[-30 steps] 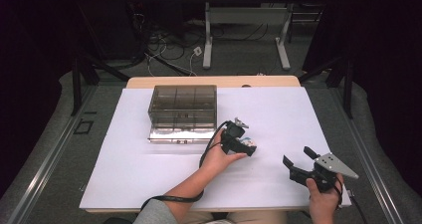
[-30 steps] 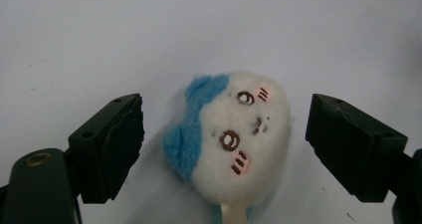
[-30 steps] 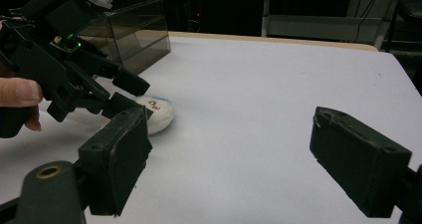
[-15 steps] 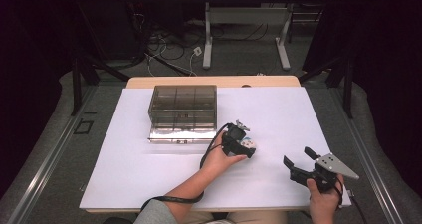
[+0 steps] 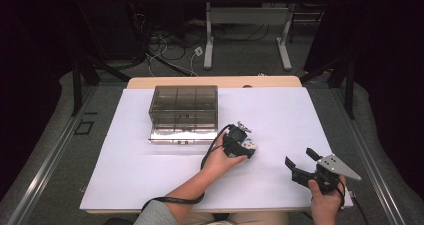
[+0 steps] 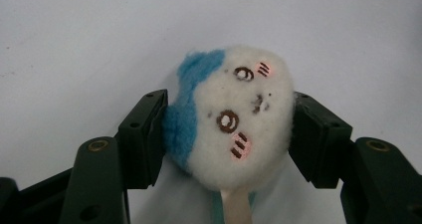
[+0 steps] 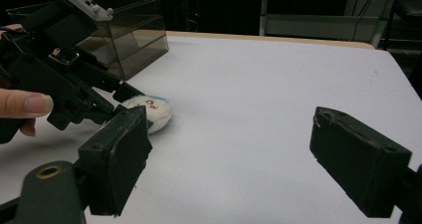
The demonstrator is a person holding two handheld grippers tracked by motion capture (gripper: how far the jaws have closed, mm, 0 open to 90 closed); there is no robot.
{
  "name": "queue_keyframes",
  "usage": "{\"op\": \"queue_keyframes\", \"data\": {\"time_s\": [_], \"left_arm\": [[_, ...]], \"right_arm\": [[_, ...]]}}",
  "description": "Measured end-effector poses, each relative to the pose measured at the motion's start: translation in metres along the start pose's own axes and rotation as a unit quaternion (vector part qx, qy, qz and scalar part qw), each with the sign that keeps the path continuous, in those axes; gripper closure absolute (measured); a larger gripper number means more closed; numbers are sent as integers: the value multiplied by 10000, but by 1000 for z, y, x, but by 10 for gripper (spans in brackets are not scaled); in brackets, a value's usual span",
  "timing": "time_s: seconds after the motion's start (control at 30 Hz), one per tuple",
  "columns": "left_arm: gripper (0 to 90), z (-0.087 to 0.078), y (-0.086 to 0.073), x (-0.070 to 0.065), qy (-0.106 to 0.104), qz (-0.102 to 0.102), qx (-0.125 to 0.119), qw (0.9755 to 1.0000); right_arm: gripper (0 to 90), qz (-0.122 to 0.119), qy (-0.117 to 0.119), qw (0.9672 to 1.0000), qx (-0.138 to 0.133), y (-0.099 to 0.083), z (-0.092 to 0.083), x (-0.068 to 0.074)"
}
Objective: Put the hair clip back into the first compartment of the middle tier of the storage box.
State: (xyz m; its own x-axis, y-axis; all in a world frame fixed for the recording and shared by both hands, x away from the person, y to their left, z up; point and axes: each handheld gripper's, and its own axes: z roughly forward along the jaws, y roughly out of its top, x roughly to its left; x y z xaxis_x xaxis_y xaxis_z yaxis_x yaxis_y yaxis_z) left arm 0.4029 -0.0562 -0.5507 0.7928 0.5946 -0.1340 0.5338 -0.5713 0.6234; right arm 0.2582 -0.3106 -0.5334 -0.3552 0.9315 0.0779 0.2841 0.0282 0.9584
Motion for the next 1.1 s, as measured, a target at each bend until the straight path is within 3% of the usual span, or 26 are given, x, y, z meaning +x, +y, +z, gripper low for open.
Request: {"op": "queue_keyframes", "data": {"time_s": [0.33, 0.73, 1.1], "left_arm": [[387, -2, 1, 0, -25, 57, 40, 10000], [393, -13, 5, -4, -31, 58, -145, 9999], [394, -26, 8, -4, -30, 241, -173, 9996]], "right_arm": [[153, -3, 2, 10000, -4, 0, 0, 0], [153, 27, -7, 10000, 6, 1, -1, 0], [153, -4, 5, 10000, 12, 0, -1, 0]]}}
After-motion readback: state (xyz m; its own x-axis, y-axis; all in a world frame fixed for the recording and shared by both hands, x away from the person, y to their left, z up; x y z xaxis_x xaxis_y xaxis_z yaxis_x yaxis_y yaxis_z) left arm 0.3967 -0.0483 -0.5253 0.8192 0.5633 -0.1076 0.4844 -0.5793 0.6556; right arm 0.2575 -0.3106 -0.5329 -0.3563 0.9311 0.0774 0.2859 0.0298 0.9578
